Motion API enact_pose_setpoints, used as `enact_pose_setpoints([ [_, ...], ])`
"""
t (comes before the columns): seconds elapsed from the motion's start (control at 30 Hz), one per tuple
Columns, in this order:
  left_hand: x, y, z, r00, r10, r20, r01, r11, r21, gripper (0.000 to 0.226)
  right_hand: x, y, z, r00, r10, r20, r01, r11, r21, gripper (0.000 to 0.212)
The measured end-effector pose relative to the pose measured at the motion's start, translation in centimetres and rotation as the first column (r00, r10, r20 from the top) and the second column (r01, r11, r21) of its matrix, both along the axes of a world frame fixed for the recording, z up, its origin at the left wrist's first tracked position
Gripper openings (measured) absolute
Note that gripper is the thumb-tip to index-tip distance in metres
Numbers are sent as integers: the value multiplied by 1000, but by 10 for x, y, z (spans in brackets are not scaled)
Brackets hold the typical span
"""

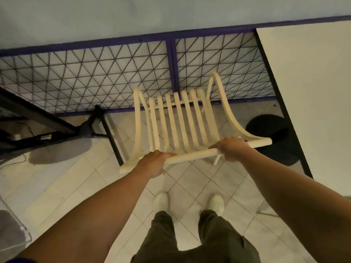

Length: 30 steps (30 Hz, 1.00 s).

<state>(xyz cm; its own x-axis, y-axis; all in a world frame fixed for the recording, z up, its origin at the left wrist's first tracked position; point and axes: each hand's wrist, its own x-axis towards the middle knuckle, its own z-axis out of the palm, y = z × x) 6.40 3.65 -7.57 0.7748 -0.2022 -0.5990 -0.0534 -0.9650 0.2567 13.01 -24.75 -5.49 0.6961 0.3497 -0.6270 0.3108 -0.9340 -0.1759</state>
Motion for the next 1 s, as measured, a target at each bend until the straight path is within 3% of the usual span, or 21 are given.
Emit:
enact_pose_setpoints([
  [0.4, 24, 31, 12, 984, -174, -19, 175, 984, 32, 85, -37, 29, 4, 982, -185, 28, 185, 983, -10, 57],
  [1.0, 71, 49, 2, 872, -489, 0, 487, 868, 91, 85, -89, 52, -3, 897, -441, 10, 441, 897, 19, 57],
])
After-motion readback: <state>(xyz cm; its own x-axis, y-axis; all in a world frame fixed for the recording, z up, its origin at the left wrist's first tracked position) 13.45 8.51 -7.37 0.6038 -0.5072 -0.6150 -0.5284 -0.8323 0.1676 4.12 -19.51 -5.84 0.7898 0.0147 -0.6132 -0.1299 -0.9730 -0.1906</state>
